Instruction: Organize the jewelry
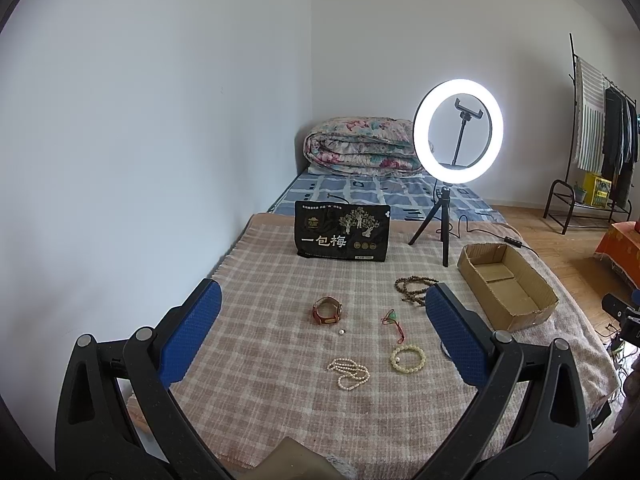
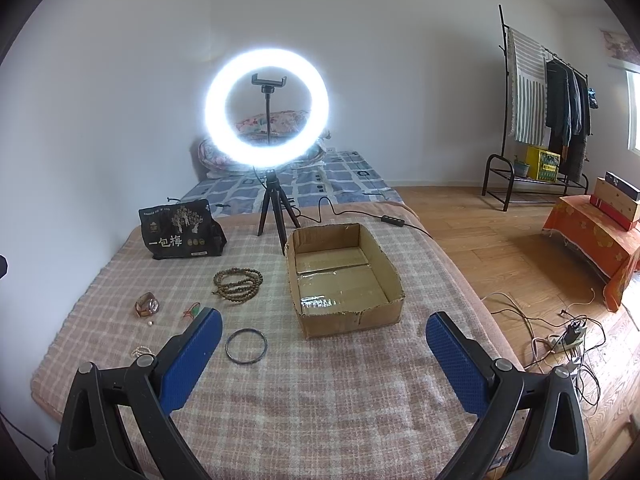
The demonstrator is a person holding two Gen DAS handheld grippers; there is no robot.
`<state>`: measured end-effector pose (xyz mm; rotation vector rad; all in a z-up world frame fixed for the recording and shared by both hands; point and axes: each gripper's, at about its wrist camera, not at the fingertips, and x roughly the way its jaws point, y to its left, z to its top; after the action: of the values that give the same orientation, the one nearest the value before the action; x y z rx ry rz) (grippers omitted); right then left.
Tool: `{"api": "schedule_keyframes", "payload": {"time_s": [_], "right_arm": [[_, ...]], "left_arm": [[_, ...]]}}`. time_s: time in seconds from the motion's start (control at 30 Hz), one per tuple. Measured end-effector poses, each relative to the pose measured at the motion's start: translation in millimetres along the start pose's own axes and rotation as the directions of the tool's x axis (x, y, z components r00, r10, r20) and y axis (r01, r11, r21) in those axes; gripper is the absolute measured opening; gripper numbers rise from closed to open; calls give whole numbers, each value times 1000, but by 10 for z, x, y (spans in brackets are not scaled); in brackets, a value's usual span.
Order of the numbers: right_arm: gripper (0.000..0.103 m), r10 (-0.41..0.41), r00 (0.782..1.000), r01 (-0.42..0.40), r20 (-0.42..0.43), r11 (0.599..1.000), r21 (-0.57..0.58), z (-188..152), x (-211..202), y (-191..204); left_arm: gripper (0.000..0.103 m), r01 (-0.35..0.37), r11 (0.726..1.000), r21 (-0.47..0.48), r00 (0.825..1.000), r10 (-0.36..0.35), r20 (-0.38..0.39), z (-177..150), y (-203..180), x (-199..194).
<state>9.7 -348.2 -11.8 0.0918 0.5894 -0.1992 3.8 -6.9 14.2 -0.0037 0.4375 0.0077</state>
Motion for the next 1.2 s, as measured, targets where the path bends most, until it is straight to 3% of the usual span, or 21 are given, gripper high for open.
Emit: {"api": "schedule_keyframes", "payload": {"time_s": [0.7,1.2], "right_arm": [[103,4,999,-4,-34,1000,-14,-12,186,16],[103,48,992,-59,-115,993,-98,-85,688,180]], "left_arm": [[103,-1,1000,10,1000,1,-19,38,-28,119],[103,-7,1000,25,991,10,-134,-234,202,792]]}}
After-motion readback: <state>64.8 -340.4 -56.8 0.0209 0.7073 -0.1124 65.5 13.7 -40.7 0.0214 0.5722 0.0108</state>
